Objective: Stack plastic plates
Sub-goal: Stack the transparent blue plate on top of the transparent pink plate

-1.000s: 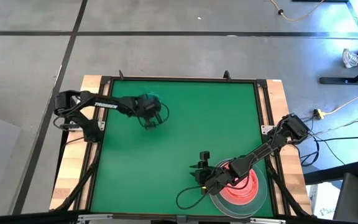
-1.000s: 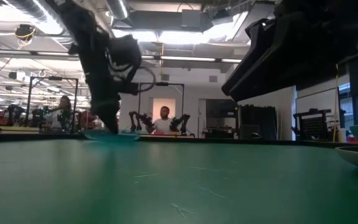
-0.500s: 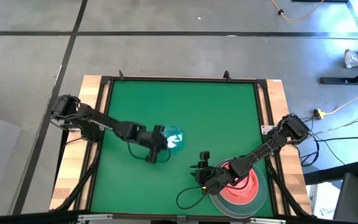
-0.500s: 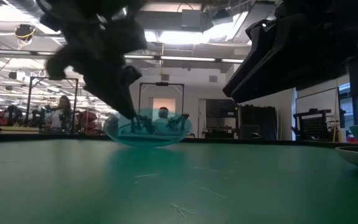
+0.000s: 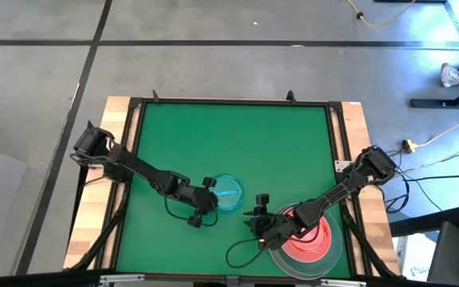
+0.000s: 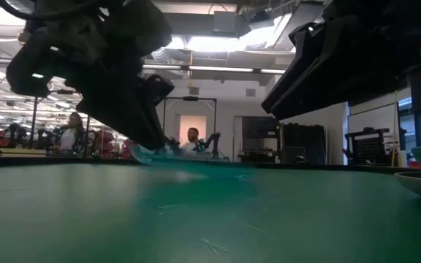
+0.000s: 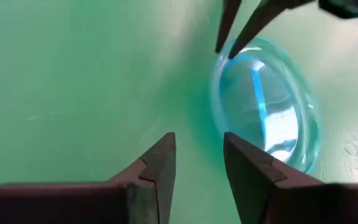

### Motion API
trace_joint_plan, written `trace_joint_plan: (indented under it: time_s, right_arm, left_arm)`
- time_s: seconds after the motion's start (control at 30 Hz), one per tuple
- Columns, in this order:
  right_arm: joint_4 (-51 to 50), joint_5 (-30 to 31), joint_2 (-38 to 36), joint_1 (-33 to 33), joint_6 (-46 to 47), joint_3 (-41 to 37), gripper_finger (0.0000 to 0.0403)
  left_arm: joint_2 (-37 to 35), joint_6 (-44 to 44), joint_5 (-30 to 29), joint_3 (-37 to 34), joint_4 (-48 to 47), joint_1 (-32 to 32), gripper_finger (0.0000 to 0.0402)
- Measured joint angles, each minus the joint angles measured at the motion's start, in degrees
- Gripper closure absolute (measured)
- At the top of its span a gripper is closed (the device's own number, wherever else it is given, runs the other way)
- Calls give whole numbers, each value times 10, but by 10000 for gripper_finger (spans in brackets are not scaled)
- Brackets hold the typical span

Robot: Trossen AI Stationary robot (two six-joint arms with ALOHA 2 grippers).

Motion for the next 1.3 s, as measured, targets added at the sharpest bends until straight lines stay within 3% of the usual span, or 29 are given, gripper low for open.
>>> trace_joint_plan:
  time_s: [0.17,0.3,0.63,0.87,1.13,1.3]
  right_arm:
    - [10,1,0,-3,-10,0,276]
    - [10,-13,0,-24,-21,0,276]
    - [93,-173,52,-90,-117,0,276]
    - [126,-166,83,-121,-127,2,276]
    - [129,-187,104,-141,-109,2,278]
    - [130,-199,104,-146,-96,2,325]
  left_arm:
    - [18,-21,18,0,11,-2,305]
    - [18,-43,17,0,13,-20,293]
    - [-17,-24,14,0,21,-88,291]
    - [-55,7,-24,0,23,-130,291]
    - [-57,2,-34,-4,24,-132,291]
    - [-57,-26,-35,-7,23,-130,291]
